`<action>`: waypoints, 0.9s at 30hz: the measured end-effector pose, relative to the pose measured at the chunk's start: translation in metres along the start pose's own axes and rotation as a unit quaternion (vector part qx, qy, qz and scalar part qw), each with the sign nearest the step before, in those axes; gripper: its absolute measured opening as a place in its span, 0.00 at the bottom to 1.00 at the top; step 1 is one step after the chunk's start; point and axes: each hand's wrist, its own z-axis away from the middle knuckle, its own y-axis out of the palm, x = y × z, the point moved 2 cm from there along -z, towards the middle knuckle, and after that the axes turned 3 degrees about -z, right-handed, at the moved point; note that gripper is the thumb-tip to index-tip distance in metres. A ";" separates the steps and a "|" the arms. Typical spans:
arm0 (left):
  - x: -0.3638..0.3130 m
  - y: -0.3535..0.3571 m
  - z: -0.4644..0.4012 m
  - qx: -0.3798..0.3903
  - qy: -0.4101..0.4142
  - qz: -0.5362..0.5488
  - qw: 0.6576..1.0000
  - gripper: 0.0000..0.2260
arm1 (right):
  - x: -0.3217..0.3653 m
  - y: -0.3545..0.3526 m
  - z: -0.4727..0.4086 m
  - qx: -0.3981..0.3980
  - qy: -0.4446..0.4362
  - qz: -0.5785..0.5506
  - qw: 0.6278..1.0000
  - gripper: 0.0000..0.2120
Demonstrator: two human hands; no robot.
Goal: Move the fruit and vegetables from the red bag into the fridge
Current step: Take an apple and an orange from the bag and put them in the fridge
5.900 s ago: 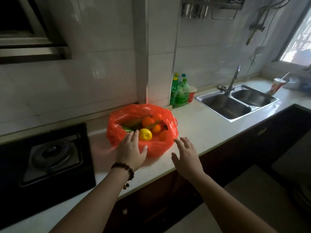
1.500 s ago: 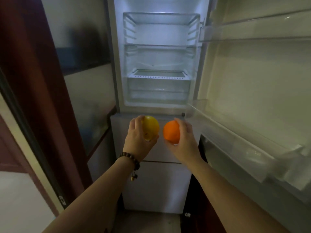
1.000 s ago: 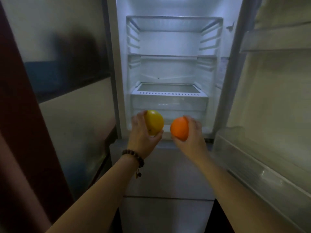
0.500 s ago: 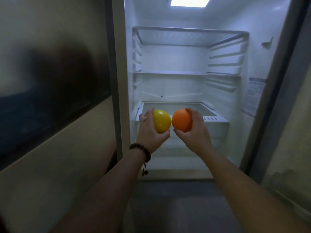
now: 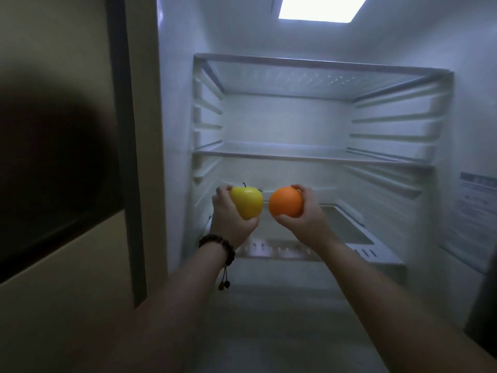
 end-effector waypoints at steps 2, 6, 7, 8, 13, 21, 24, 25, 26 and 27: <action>0.009 0.011 -0.022 -0.012 -0.006 -0.019 1.000 0.38 | -0.013 0.009 -0.028 0.027 0.016 -0.020 0.999 0.33; 0.022 0.034 -0.059 -0.016 -0.036 -0.064 0.997 0.37 | -0.035 0.027 -0.083 0.084 0.047 -0.035 0.995 0.36; 0.023 0.039 -0.066 -0.015 -0.052 -0.072 0.996 0.35 | -0.039 0.030 -0.094 0.096 0.048 -0.022 0.994 0.37; 0.026 0.043 -0.072 -0.014 -0.073 -0.085 0.994 0.33 | -0.042 0.033 -0.104 0.111 0.050 -0.008 0.993 0.36; 0.039 0.051 -0.092 -0.013 -0.145 -0.232 0.962 0.35 | -0.060 0.043 -0.131 0.193 0.036 0.034 0.980 0.35; 0.062 0.063 -0.105 0.033 -0.143 -0.223 0.964 0.38 | -0.082 0.065 -0.148 0.225 0.027 0.094 0.969 0.37; 0.070 0.064 -0.107 0.045 -0.127 -0.255 0.958 0.37 | -0.084 0.071 -0.154 0.241 0.018 0.112 0.964 0.36; 0.072 0.065 -0.108 0.045 -0.123 -0.269 0.954 0.36 | -0.085 0.073 -0.155 0.244 0.019 0.112 0.963 0.36; 0.073 0.066 -0.108 0.044 -0.123 -0.279 0.951 0.35 | -0.086 0.074 -0.156 0.246 0.021 0.110 0.963 0.36; 0.073 0.067 -0.109 0.043 -0.125 -0.289 0.948 0.35 | -0.087 0.074 -0.156 0.248 0.024 0.108 0.963 0.35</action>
